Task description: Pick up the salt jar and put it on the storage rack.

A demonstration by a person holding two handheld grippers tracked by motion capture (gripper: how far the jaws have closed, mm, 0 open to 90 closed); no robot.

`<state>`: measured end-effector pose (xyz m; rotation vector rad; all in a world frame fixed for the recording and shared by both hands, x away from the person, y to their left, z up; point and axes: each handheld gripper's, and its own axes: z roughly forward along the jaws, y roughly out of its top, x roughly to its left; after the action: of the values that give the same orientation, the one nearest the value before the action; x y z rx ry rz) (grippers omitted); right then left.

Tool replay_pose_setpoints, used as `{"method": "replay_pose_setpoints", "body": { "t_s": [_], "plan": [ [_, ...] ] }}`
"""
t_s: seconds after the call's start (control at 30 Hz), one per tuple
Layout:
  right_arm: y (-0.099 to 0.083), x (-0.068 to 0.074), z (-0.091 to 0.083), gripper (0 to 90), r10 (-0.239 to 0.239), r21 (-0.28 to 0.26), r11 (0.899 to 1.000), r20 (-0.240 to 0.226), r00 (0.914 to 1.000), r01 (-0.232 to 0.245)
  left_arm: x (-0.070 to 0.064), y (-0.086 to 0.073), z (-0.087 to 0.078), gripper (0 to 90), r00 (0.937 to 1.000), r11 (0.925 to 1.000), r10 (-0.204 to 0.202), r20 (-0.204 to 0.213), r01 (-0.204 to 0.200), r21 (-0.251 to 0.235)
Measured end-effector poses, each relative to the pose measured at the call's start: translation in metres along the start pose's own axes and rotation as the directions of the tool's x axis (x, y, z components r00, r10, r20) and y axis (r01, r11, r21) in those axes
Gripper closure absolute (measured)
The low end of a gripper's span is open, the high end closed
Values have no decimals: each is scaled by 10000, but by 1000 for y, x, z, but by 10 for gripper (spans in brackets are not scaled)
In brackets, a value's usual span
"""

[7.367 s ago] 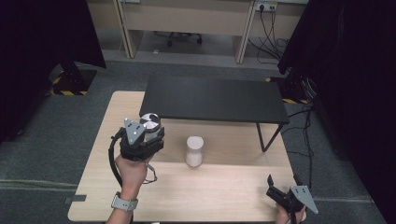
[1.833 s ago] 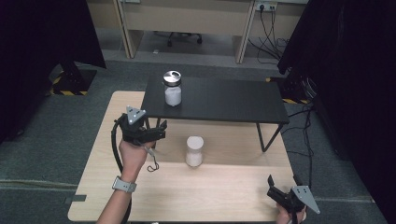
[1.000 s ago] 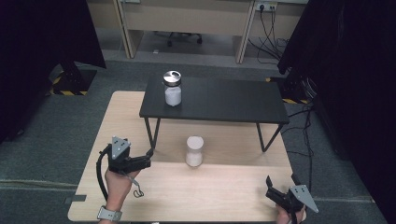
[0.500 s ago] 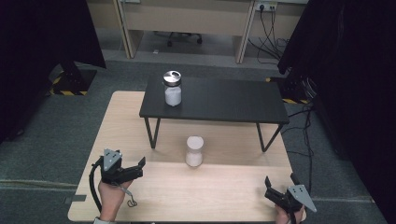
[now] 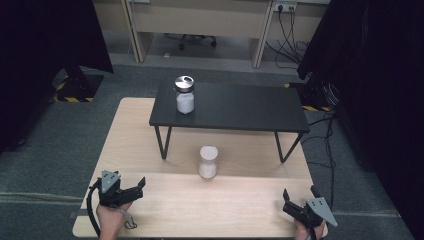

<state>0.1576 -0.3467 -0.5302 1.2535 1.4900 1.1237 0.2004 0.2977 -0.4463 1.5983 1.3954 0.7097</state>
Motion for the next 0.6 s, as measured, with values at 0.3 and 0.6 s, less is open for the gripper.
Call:
{"method": "replay_pose_setpoints", "body": {
  "t_s": [0.3,0.6],
  "plan": [
    [0,2,0,3,-7,7,10000,93,10000,7,6,-11,0,0,9997,9998,-41,-228,45,191],
    [0,3,0,4,-108,7,9999,135,9999,108,14,-21,3,0,9984,9982,-536,-187,541,257]
  ]
}}
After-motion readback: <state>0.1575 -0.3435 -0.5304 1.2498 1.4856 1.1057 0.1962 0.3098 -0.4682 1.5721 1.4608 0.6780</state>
